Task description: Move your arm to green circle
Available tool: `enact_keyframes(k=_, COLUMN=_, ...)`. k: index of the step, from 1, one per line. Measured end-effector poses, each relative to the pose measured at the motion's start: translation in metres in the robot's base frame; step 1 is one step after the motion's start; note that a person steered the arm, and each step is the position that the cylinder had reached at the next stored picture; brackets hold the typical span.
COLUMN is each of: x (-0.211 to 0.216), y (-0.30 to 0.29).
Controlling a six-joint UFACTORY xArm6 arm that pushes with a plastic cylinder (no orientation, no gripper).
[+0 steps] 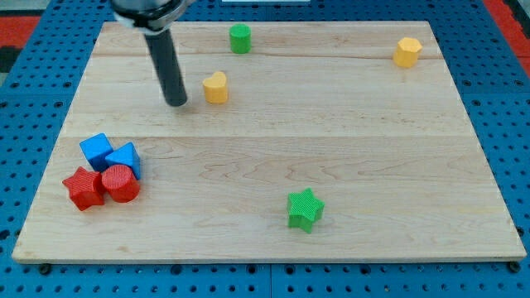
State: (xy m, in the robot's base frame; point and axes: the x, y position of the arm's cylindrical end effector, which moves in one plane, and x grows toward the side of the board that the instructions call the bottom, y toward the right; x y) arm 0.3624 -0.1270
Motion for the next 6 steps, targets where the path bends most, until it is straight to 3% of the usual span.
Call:
enact_keyframes(k=1, x=-0.026, y=0.001)
enact_keyframes(k=2, x=-0.017, y=0.081)
enact_keyframes(k=3, x=0.000, y=0.112)
enact_keyframes(k=4, x=-0.027, y=0.099)
enact_keyframes(k=6, x=-0.122, y=0.018)
